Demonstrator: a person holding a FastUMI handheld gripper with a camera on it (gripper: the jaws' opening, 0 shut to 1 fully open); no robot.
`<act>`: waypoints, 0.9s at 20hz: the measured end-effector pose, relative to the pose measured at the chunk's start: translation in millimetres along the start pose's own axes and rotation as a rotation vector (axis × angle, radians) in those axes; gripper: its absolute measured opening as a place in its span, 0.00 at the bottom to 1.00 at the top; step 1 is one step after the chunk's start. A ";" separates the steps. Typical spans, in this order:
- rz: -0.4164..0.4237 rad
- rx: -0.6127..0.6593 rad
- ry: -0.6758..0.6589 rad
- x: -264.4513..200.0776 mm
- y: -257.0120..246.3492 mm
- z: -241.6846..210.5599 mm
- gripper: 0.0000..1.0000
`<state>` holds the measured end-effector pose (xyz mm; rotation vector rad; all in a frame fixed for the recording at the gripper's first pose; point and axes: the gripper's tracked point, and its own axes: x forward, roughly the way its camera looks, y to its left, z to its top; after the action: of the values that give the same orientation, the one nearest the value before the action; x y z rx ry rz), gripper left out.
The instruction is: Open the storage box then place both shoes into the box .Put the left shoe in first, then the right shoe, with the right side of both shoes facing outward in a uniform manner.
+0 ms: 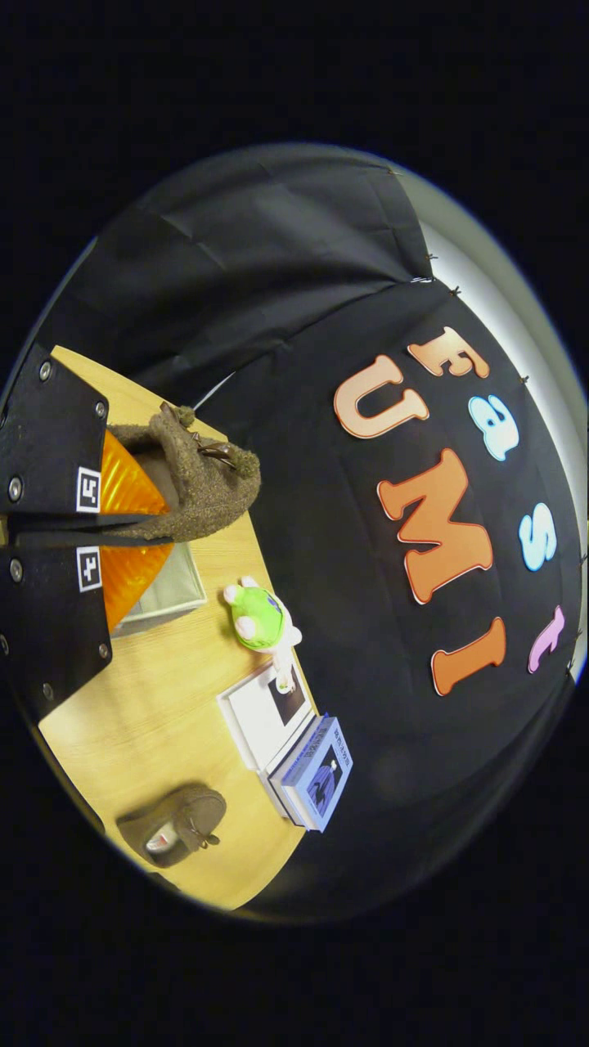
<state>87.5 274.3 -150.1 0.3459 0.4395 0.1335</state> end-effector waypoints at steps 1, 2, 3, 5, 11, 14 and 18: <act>0.004 0.007 0.015 3.4 4.5 -10.6 0.01; 0.005 0.021 0.029 6.3 8.5 -19.8 0.01; 0.000 0.037 0.043 8.5 10.9 -28.5 0.01; -0.025 0.040 0.057 13.5 11.4 -40.7 0.01; -0.049 -0.009 0.112 19.7 22.3 -73.0 0.03; -0.060 -0.015 0.122 21.0 25.2 -78.3 0.03; -0.027 -0.035 0.118 17.4 32.9 -75.4 0.62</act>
<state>68.4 331.0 -209.2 0.2987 0.5578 0.1352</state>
